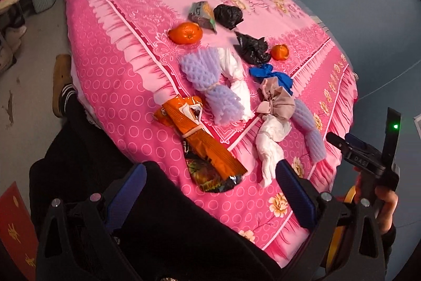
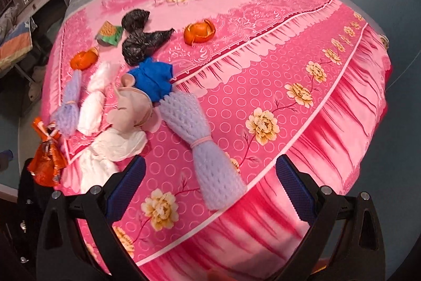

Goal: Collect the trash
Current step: 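Grasp the orange wrapper with the left tool while the right tool grasps the lavender foam net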

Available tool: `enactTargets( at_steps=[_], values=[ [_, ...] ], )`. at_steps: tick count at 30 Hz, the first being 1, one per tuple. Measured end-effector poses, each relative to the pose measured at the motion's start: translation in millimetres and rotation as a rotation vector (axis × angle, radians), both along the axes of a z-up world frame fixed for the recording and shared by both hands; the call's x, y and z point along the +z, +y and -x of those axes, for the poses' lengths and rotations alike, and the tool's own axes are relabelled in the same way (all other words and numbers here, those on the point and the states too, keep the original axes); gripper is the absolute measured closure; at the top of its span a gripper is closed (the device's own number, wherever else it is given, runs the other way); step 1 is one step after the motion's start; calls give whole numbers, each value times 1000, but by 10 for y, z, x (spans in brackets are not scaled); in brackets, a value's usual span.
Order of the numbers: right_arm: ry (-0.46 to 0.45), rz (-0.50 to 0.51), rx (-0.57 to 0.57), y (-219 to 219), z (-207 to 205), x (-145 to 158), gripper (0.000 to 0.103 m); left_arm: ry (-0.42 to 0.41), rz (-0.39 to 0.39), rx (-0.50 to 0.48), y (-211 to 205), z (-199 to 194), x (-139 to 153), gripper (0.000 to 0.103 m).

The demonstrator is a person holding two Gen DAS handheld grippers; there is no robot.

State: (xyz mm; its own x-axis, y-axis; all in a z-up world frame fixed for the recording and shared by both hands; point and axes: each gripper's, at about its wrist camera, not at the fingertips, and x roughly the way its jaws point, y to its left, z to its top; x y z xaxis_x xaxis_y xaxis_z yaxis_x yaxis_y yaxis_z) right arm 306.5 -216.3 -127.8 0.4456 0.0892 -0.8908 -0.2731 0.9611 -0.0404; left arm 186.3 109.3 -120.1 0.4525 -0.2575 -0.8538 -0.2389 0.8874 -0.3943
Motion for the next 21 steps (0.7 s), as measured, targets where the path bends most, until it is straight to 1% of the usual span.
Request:
enactTargets(
  at_steps=[3, 6, 9, 12, 15, 17, 18, 19, 20, 21],
  values=[
    [48, -2, 8, 15, -95, -113, 8, 21, 14, 6, 8, -117, -70, 8],
    [54, 21, 19, 50, -109, -161, 8, 43, 34, 3, 30, -181, -121, 8],
    [69, 23, 23, 81, -142, -182, 8, 84, 104, 21, 61, -207, -222, 8],
    [77, 42, 24, 119, -198, -211, 8, 108, 129, 16, 65, -275, -285, 9],
    [102, 37, 19, 127, -252, -275, 9, 124, 130, 22, 71, -362, -339, 16],
    [117, 31, 13, 134, -283, -326, 19, 147, 146, 20, 47, -416, -410, 22],
    [124, 31, 13, 139, -290, -347, 20, 154, 152, 11, 35, -432, -439, 27],
    [132, 31, 15, 147, -297, -380, 20, 166, 152, -5, -10, -469, -491, 37],
    [139, 32, 15, 152, -303, -409, 23, 171, 150, -10, -22, -478, -521, 42],
    [147, 31, 12, 155, -314, -440, 26, 175, 156, -14, -34, -487, -559, 50]
  ],
)
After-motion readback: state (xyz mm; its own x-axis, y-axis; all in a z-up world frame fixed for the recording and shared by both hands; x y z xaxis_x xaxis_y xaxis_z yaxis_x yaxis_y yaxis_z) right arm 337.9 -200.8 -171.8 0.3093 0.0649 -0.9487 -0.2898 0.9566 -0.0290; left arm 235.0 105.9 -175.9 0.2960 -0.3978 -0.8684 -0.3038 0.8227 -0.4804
